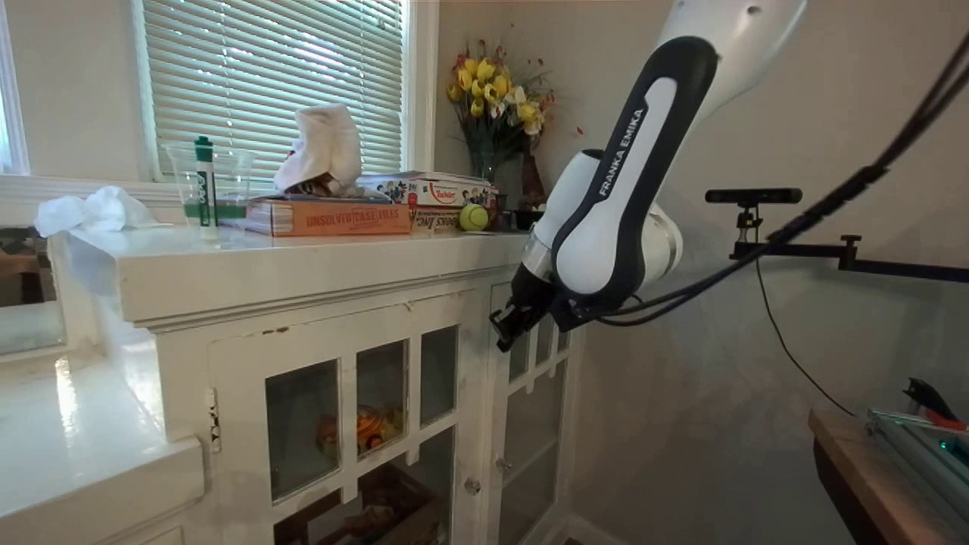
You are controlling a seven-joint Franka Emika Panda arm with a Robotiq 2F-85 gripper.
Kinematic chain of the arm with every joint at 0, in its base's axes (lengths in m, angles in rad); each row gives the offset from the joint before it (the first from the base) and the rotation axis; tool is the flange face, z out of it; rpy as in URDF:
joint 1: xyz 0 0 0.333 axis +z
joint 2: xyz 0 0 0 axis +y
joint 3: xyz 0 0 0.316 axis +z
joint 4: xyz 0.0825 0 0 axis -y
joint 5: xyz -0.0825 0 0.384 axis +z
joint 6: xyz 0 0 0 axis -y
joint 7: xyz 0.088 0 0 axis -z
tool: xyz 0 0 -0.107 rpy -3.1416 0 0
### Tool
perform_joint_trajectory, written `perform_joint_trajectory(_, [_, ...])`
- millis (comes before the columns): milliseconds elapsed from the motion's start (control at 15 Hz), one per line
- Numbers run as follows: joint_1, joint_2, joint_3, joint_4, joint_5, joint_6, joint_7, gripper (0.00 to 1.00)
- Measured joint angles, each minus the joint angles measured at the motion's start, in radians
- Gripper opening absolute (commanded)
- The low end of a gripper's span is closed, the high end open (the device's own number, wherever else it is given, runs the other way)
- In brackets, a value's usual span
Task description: Close the cupboard completely
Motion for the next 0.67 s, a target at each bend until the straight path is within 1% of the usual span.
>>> perform_joint_trajectory(133, [0.113,-0.106,-0.096,-0.071,0.012,-0.135,0.009,0.0])
perform_joint_trajectory(200, [0.179,-0.156,-0.158,-0.099,0.012,-0.205,0.019,0.0])
perform_joint_trajectory(333, [0.329,-0.243,-0.308,-0.136,-0.001,-0.33,0.06,0.0])
perform_joint_trajectory(467, [0.475,-0.302,-0.467,-0.146,-0.062,-0.424,0.143,0.0])
perform_joint_trajectory(667, [0.674,-0.352,-0.69,-0.125,-0.203,-0.496,0.307,0.0])
